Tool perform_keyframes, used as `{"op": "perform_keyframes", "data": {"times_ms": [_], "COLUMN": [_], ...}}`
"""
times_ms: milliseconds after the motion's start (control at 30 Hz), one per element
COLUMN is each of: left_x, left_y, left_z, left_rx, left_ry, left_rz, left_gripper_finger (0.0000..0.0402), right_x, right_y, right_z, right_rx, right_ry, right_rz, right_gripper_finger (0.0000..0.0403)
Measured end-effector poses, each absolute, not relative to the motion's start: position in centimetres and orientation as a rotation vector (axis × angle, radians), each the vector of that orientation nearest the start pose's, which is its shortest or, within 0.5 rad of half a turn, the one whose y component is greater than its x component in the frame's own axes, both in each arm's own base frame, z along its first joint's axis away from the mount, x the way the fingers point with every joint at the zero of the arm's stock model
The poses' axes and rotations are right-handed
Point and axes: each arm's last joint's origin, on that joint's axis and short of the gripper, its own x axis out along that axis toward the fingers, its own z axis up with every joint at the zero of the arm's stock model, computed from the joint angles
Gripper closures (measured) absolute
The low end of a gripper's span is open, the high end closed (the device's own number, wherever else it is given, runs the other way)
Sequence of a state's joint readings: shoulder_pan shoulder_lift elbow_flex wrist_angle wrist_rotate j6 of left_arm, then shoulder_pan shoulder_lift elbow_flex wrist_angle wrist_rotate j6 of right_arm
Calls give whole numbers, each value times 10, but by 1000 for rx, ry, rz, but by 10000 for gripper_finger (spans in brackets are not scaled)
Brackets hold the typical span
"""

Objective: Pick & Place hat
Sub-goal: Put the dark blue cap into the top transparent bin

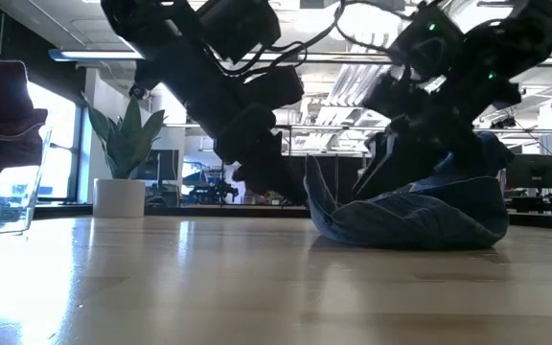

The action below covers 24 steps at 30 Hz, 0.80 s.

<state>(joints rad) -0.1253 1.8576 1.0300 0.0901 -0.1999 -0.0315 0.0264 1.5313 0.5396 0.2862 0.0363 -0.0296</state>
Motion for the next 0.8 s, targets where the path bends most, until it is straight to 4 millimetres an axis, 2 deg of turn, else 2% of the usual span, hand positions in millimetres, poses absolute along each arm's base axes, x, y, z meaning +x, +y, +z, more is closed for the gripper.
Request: {"op": "perform_keyframes", "data": {"times_ms": [167, 367, 467, 600, 800], "left_x": [375, 374, 374, 374, 377], "left_y": [-41, -42, -42, -42, -43], "left_z": [154, 153, 153, 153, 146], "left_rx": [85, 82, 81, 82, 82], "left_ry": [703, 714, 714, 713, 715], "left_rz": [83, 78, 75, 74, 71], "left_gripper_finger": [401, 401, 401, 401, 401], "right_x": [281, 294, 294, 294, 291], "right_y": [6, 7, 7, 14, 34], "right_z": [117, 111, 112, 117, 139], "right_rx": [-87, -119, -128, -150, -243], "right_ry": [752, 773, 770, 749, 664], "right_rz": [64, 132, 139, 167, 133], "right_gripper_finger": [281, 277, 309, 385, 362]}}
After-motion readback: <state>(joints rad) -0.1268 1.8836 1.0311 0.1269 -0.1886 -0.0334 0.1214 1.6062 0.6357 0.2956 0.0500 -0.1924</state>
